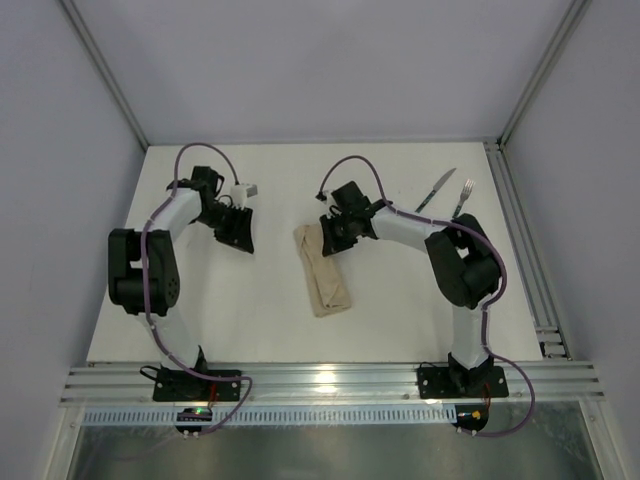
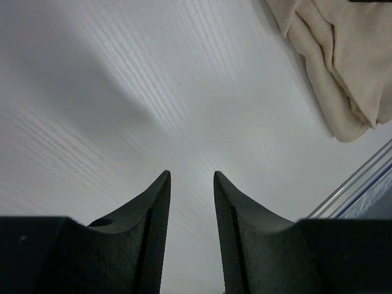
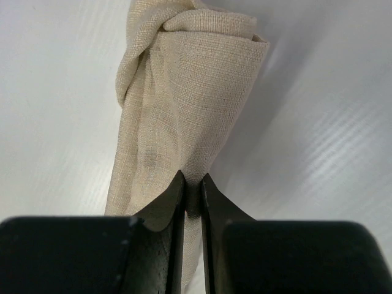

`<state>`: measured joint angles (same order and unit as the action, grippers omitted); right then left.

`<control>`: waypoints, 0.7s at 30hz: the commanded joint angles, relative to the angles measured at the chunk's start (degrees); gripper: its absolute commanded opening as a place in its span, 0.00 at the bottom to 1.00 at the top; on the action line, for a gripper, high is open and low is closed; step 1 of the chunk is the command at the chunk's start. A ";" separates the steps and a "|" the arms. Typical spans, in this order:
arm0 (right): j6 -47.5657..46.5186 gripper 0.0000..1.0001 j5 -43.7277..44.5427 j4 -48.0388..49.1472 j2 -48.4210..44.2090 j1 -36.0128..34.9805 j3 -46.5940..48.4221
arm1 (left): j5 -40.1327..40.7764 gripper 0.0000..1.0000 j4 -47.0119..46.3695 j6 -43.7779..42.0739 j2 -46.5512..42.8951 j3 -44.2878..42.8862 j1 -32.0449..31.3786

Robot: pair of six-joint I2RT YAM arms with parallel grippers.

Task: Fold the napkin into a case and place the utensils inside
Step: Pick up the smaller rectangle-folded napkin from the center of the board, then turn over the smaller rectangle-folded napkin at the center of the board.

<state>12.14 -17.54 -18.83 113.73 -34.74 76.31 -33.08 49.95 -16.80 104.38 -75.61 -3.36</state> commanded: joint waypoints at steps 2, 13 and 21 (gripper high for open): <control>-7.29 0.03 11.46 -10.07 -6.68 0.20 3.05 | 1.09 0.36 1.28 -1.22 -3.48 -2.61 1.07; -15.03 0.04 40.70 -20.35 -7.65 -2.34 5.42 | 2.85 0.37 1.81 -2.10 -4.53 -4.89 3.09; -18.56 0.03 53.12 -23.79 -5.72 -4.28 6.48 | 2.76 0.37 2.25 -2.36 -4.88 -5.33 3.18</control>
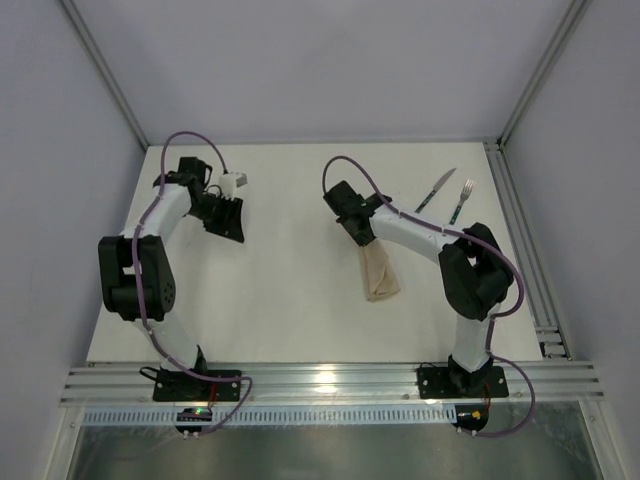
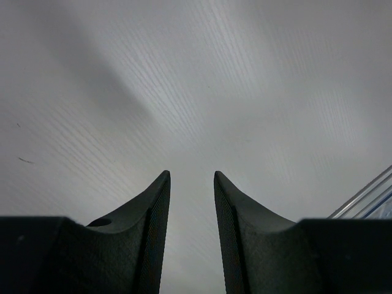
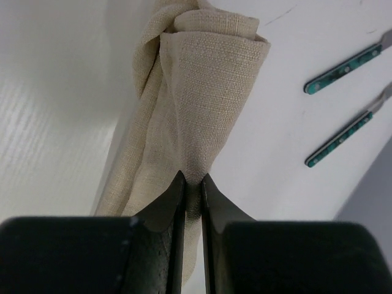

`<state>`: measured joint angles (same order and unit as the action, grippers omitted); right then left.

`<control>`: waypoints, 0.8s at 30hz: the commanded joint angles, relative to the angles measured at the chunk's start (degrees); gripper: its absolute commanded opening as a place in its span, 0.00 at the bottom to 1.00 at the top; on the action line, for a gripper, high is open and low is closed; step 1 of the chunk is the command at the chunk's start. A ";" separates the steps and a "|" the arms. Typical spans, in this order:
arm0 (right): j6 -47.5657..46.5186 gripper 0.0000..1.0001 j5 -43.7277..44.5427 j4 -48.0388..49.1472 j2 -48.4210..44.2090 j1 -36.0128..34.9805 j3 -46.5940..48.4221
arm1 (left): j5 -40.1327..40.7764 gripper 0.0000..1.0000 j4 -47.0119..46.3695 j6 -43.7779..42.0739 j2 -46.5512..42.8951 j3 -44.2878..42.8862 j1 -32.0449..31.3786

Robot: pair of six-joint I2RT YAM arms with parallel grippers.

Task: Fold the napkin into a case and place the utensils inside
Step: Turn over the smaller rectangle-folded napkin at the center of the board.

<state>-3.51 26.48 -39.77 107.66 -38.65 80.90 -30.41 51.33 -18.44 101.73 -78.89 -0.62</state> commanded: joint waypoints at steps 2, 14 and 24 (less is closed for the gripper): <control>-3.61 0.04 11.65 -3.38 0.54 -0.63 1.80 | 0.09 0.37 0.88 -0.81 -2.33 -2.05 2.29; -8.27 0.04 29.24 -5.58 5.54 -5.11 2.06 | -0.44 0.37 1.14 -1.34 -2.68 -2.85 3.35; -3.27 0.04 20.02 -9.27 18.54 -16.09 12.43 | -1.05 0.37 0.61 -1.08 -3.56 -2.32 4.49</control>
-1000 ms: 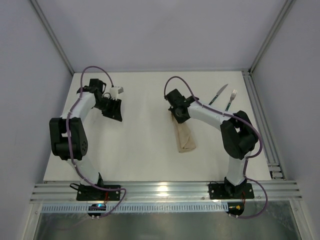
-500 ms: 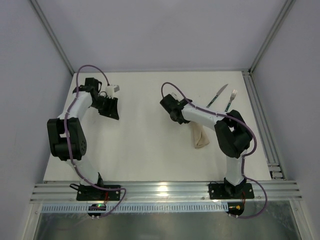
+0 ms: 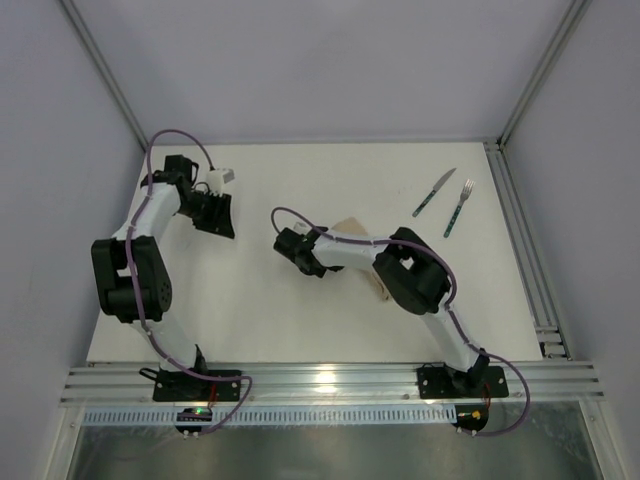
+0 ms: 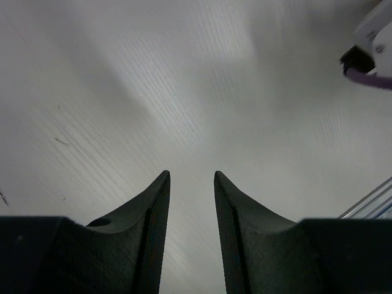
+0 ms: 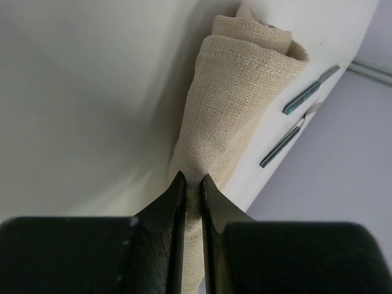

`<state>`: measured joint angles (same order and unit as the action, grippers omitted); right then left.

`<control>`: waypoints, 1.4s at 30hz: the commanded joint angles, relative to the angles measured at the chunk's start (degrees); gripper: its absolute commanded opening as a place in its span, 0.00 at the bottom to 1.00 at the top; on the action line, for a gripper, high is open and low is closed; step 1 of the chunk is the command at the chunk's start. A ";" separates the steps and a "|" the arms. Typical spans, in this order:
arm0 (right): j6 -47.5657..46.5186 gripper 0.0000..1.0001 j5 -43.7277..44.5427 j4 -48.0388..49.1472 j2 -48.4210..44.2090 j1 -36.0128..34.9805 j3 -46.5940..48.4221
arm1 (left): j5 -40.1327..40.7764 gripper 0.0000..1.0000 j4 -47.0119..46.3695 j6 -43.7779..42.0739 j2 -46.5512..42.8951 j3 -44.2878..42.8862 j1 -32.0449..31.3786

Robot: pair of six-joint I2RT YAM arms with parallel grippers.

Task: Fold the napkin into a case and place the utensils inside
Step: Turn over the smaller rectangle-folded napkin at the center of the board, then pick up the fork from the corner of the board.

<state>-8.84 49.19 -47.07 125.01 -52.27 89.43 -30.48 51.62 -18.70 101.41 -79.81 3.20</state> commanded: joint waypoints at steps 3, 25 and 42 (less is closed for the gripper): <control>3.74 0.03 -5.06 -2.94 4.01 -4.77 6.11 | -0.99 0.38 0.42 -0.81 -3.41 -1.40 0.84; 7.17 0.59 -28.35 8.91 -2.13 -11.27 8.14 | 0.06 0.39 -0.99 0.94 -2.79 -2.01 1.28; 23.77 0.15 -38.36 12.60 -39.48 4.97 -25.69 | 5.79 0.42 -9.60 9.46 9.33 -16.51 -22.88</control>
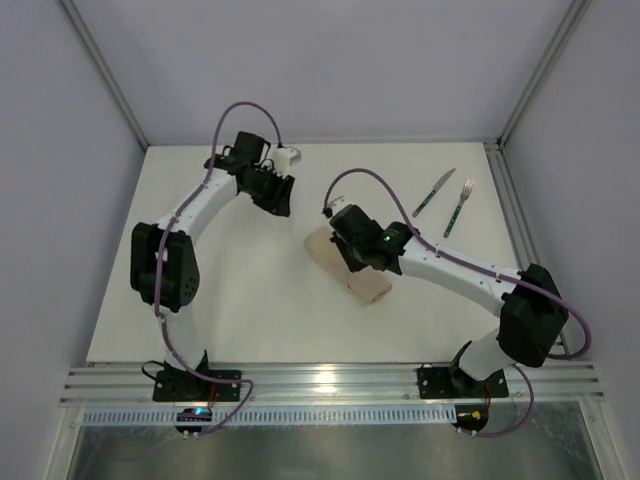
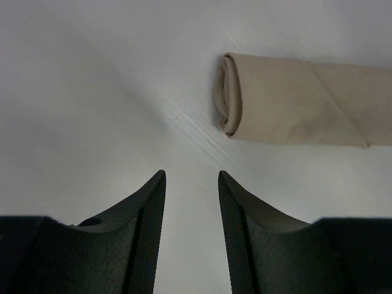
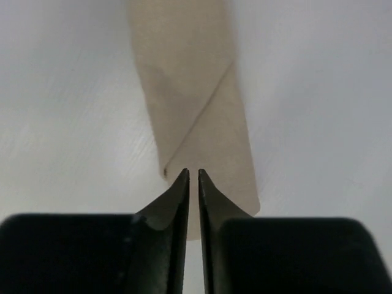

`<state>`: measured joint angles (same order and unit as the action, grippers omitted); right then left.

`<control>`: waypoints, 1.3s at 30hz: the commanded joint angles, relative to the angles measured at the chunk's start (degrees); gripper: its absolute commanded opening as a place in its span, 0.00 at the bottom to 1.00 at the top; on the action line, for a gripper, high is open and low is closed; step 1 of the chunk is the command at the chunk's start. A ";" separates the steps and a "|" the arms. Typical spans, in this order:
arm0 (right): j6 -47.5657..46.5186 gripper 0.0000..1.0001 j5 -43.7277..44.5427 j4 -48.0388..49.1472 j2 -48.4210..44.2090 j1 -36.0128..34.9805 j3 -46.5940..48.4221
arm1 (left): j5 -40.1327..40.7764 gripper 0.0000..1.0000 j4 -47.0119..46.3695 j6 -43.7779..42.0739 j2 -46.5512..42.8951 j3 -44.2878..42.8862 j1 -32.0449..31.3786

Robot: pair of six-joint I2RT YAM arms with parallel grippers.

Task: Fold the napkin into a case and place the utensils inside
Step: Pick up the fork from the corner of the board.

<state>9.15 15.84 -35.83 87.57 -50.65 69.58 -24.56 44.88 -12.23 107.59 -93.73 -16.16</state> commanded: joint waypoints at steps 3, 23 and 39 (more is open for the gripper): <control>7.37 0.04 -6.69 6.12 -4.86 4.51 -12.62 | -1.89 0.43 -4.10 4.84 6.91 -5.14 -7.20; 8.27 0.04 -8.99 14.48 0.77 5.12 -21.77 | 5.04 0.33 -5.06 3.53 15.19 2.15 -13.19; 9.12 0.99 12.38 21.86 -14.62 20.05 -9.39 | 3.20 0.50 -7.53 3.97 6.14 0.93 -12.93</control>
<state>14.22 21.10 -18.44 73.08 -36.03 57.71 -21.80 37.98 -7.90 118.17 -90.70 -29.50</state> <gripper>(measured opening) 0.990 0.488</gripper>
